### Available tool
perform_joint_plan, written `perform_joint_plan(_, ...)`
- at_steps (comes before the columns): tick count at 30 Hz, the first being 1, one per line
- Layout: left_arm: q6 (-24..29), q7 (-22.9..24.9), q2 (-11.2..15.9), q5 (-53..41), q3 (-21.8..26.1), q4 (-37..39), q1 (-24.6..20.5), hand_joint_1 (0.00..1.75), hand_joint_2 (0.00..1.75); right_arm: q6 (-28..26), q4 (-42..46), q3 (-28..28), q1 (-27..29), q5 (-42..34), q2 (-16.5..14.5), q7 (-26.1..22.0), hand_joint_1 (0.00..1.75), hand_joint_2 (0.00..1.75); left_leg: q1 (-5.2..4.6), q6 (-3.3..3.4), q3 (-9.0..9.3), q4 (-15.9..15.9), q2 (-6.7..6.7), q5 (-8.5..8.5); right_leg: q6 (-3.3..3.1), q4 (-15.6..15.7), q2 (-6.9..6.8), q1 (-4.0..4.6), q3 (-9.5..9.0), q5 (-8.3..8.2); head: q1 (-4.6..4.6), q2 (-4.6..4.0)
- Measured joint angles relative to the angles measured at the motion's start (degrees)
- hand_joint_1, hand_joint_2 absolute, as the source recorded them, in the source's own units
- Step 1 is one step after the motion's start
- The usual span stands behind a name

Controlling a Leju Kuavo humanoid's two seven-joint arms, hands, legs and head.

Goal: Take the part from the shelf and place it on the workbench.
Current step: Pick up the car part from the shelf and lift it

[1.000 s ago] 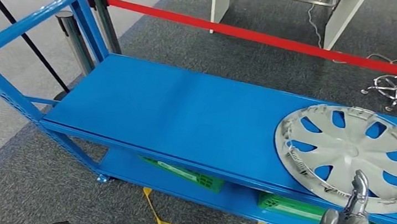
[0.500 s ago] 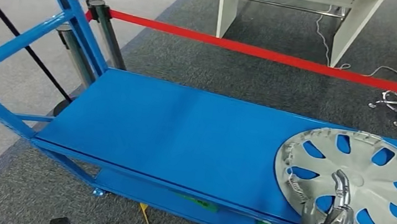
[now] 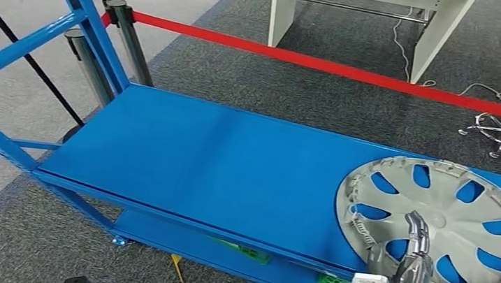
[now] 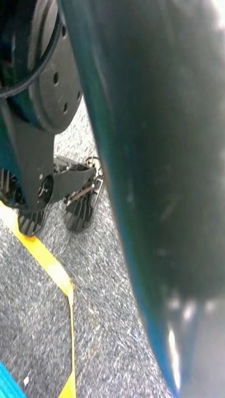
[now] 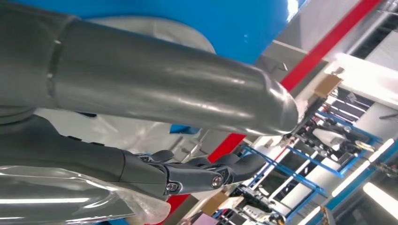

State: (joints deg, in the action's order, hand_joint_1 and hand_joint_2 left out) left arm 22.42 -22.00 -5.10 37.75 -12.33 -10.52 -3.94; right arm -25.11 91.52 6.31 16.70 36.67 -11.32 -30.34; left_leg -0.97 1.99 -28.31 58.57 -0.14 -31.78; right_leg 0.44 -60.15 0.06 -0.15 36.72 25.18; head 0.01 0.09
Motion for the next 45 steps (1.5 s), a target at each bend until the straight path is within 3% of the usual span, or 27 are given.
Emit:
perform_joint_plan(2, -0.07, -0.01, -0.12, 0.00, 0.00, 0.01, 0.14, 0.00, 0.00, -0.04, -0.57, -0.27, -0.39, 0.79, 0.45, 0.91, 0.00, 0.00, 0.00, -0.10, -0.06, -0.52, 0.03, 0.74, 0.67, 0.13, -0.07, -0.22, 0.15, -0.37, -0.02, 0.00)
perform_joint_plan(4, -0.19, -0.01, -0.21, 0.00, 0.01, 0.00, 0.20, 0.00, 0.00, -0.27, -1.07, -0.54, -0.75, 1.77, 0.97, 1.75, 0.00, 0.00, 0.28, 0.32, -0.14, -1.17, 0.12, 1.67, 1.21, -1.57, -0.03, -0.25, 1.15, 1.05, 0.09, 0.00)
perform_joint_plan(7, -0.57, 0.05, -0.31, 0.00, 0.03, 0.01, 0.23, 0.00, 0.00, -1.44, -2.30, -0.85, -1.24, 4.59, 2.00, 4.12, 0.00, 0.00, 0.39, 0.72, -0.72, -1.38, 0.31, 2.32, 1.84, -11.37, -0.01, -0.38, 5.11, 6.81, 0.31, 0.00)
perform_joint_plan(8, -0.68, 0.10, -0.38, 0.01, 0.03, 0.01, 0.32, 0.00, 0.00, -2.15, -2.81, -0.88, -1.35, 6.01, 2.38, 5.40, 0.00, 0.00, 0.39, 0.72, -0.85, -1.35, 0.35, 2.39, 2.02, -14.21, -0.01, -0.43, 6.06, 7.89, 0.31, 0.00)
perform_joint_plan(9, -0.75, 0.17, -0.43, 0.01, 0.02, 0.01, 0.38, 0.00, 0.00, -2.90, -3.23, -0.88, -1.42, 7.52, 2.74, 6.73, 0.00, 0.00, 0.40, 0.70, -0.91, -1.33, 0.37, 2.42, 2.17, -15.31, -0.03, -0.47, 6.20, 7.98, 0.31, 0.00)
perform_joint_plan(10, -0.78, 0.31, -0.47, 0.02, 0.02, 0.01, 0.41, 0.00, 0.00, -3.78, -3.58, -0.87, -1.48, 9.51, 3.14, 8.36, 0.00, 0.00, 0.43, 0.65, -0.89, -1.29, 0.36, 2.41, 2.27, -14.09, -0.05, -0.51, 5.21, 6.98, 0.32, 0.00)
perform_joint_plan(12, -0.78, 0.74, -0.54, 0.03, 0.03, 0.00, 0.43, 0.00, 0.00, -5.70, -4.03, -0.88, -1.64, 14.97, 4.14, 12.40, 0.00, 0.00, 0.50, 0.34, -0.74, -1.13, 0.34, 2.22, 2.35, -6.67, -0.14, -0.62, 0.90, 3.76, 0.32, 0.00)
perform_joint_plan(14, -0.78, 1.14, -0.60, 0.08, 0.06, 0.00, 0.40, 0.00, 0.00, -7.34, -4.18, -0.89, -1.69, 20.15, 5.00, 16.22, 0.00, 0.00, 0.34, -0.20, -0.97, -0.64, 0.30, 1.90, 1.99, -0.38, -0.14, -0.59, -2.65, 2.46, 0.28, 0.00)
perform_joint_plan(18, -0.80, 1.96, -0.76, 0.13, 0.11, 0.00, 0.38, 0.00, 0.00, -8.14, -3.61, -0.84, -1.34, 25.05, 6.25, 21.46, 0.00, 0.00, 0.27, -1.00, -1.40, 0.05, 0.28, 1.36, 0.66, 0.89, -0.06, -0.50, -3.42, 2.78, 0.25, 0.00)
perform_joint_plan(20, -1.09, 2.34, -0.84, -0.14, 0.10, 0.00, 0.31, 0.00, 0.00, -7.48, -3.11, -0.86, -1.46, 25.43, 6.84, 23.17, 0.00, 0.87, 0.45, -1.62, -2.86, 3.53, 0.25, -0.84, 0.03, 1.11, -0.13, -0.72, -3.62, 2.79, 0.03, 0.00)
perform_joint_plan(22, -1.55, 2.61, -0.89, -0.44, 0.08, 0.01, 0.32, 0.00, 0.00, -6.97, -2.92, -0.85, -1.60, 25.22, 7.55, 24.38, 0.00, 1.75, 0.73, -2.11, -6.37, 10.93, 0.24, -4.18, -0.28, 1.13, -0.19, -0.72, -3.67, 2.88, -0.16, 0.00)
perform_joint_plan(23, -1.71, 2.77, -0.91, -0.53, 0.07, 0.01, 0.39, 0.00, 0.00, -6.74, -2.97, -0.82, -1.63, 24.96, 7.97, 24.81, 0.00, 1.75, 0.88, -2.25, -8.15, 14.36, 0.24, -5.22, -0.32, 1.12, -0.19, -0.71, -3.70, 2.91, -0.15, 0.00)
perform_joint_plan(24, -1.79, 2.89, -0.92, -0.56, 0.07, 0.01, 0.48, 0.00, 0.00, -6.40, -3.05, -0.76, -1.68, 24.65, 8.39, 25.11, 0.00, 1.75, 1.01, -2.31, -9.17, 16.11, 0.24, -5.19, -0.35, 1.12, -0.16, -0.70, -3.74, 2.93, -0.15, 0.00)
perform_joint_plan(25, -1.82, 2.99, -0.94, -0.59, 0.06, 0.01, 0.53, 0.00, 0.00, -5.93, -3.19, -0.69, -1.76, 24.25, 8.78, 25.35, 0.00, 1.75, 1.13, -2.30, -9.26, 15.75, 0.24, -4.03, -0.35, 1.12, -0.11, -0.70, -3.83, 2.95, -0.16, 0.00)
perform_joint_plan(26, -1.83, 3.07, -0.95, -0.62, 0.05, 0.01, 0.55, 0.00, 0.00, -5.38, -3.36, -0.62, -1.86, 23.81, 9.17, 25.59, 0.00, 1.75, 1.23, -2.24, -8.33, 13.22, 0.24, -1.93, -0.33, 1.12, -0.06, -0.71, -3.97, 2.96, -0.16, 0.00)
perform_joint_plan(28, -1.81, 3.08, -0.97, -0.68, 0.04, 0.01, 0.45, 0.00, 0.00, -4.41, -3.70, -0.42, -2.13, 23.19, 9.80, 25.94, 0.00, 1.75, 1.30, -2.04, -5.20, 5.47, 0.23, 2.01, -0.09, 1.08, 0.01, -0.63, -4.14, 3.06, -0.16, 0.00)
perform_joint_plan(29, -1.80, 3.08, -0.99, -0.70, 0.04, 0.01, 0.38, 0.00, 0.00, -3.88, -3.85, -0.30, -2.26, 22.90, 10.09, 26.08, 0.00, 1.75, 1.26, -1.92, -4.09, 2.68, 0.21, 2.90, 0.17, 1.05, 0.04, -0.54, -4.10, 3.08, -0.14, 0.00)
perform_joint_plan(31, -1.81, 3.09, -1.01, -0.76, 0.04, 0.01, 0.33, 0.00, 0.00, -2.22, -4.24, -0.10, -2.50, 22.08, 10.60, 26.28, 0.00, 1.75, 1.05, -1.60, -3.51, 0.76, 0.15, 2.93, 0.86, 1.19, 0.06, -0.42, -3.92, 2.92, -0.08, 0.00)
perform_joint_plan(34, -1.92, 3.15, -1.03, -1.06, 0.04, 0.01, 0.47, 0.00, 0.00, 1.75, -5.42, 0.09, -2.99, 20.39, 11.72, 26.50, 0.00, 1.75, 1.16, -0.50, -3.47, 0.08, 0.24, 3.49, 1.81, 0.77, 0.03, -0.53, -3.51, 3.44, -0.03, 0.00)
perform_joint_plan(36, -2.03, 3.18, -1.07, -1.22, 0.03, 0.01, 0.42, 0.00, 0.00, 3.36, -6.57, 0.23, -3.51, 19.93, 12.50, 26.53, 0.00, 1.75, 1.27, 0.09, -3.44, -0.25, 0.39, 3.82, 2.07, -3.92, 0.00, -0.53, -1.24, 6.36, 0.10, 0.00)
perform_joint_plan(38, -2.08, 3.23, -1.11, -1.34, -0.01, 0.01, 0.43, 0.00, 0.00, 4.19, -7.84, 0.32, -4.12, 20.00, 13.13, 26.53, 0.00, 1.75, 1.11, 0.30, -3.52, -0.24, 0.51, 3.88, 2.16, -11.48, 0.00, -0.48, 2.21, 9.67, 0.14, 0.00)
perform_joint_plan(39, -2.12, 3.26, -1.15, -1.44, -0.05, 0.01, 0.46, 0.00, 0.00, 4.77, -8.49, 0.35, -4.43, 20.01, 13.52, 26.53, 0.00, 1.75, 1.02, 0.34, -3.50, -0.24, 0.58, 3.88, 2.14, -13.85, 0.00, -0.43, 3.27, 10.19, 0.11, 0.00)
perform_joint_plan(40, -2.18, 3.27, -1.18, -1.54, -0.09, 0.01, 0.49, 0.00, 0.00, 5.64, -9.08, 0.35, -4.86, 19.93, 13.94, 26.52, 0.00, 1.75, 0.96, 0.37, -3.44, -0.23, 0.64, 3.87, 2.04, -14.12, 0.00, -0.35, 3.31, 9.62, 0.11, 0.00)
perform_joint_plan(41, -2.25, 3.27, -1.23, -1.66, -0.15, 0.01, 0.50, 0.00, 0.00, 6.72, -9.70, 0.35, -5.47, 19.74, 14.44, 26.48, 0.00, 1.75, 0.94, 0.39, -3.28, -0.24, 0.71, 3.85, 1.83, -11.92, 0.00, -0.21, 2.07, 8.02, 0.10, 0.00)
perform_joint_plan(43, -2.37, 3.32, -1.45, -1.92, -0.29, 0.01, 0.36, 0.00, 0.00, 9.32, -11.30, 0.29, -7.44, 19.15, 15.80, 26.27, 0.00, 1.75, 0.99, 0.38, -2.83, -0.24, 0.92, 3.76, 0.98, -3.52, -0.06, 0.30, -2.52, 4.41, 0.08, 0.00)
perform_joint_plan(45, -2.46, 3.38, -1.80, -2.21, -0.41, -0.01, -0.02, 0.00, 0.00, 11.58, -13.38, 0.11, -9.79, 18.38, 17.29, 25.92, 0.00, 1.75, 1.18, -0.03, -2.57, -0.28, 1.07, 3.63, 0.15, 2.27, -0.23, 0.90, -5.59, 3.29, 0.08, 0.00)
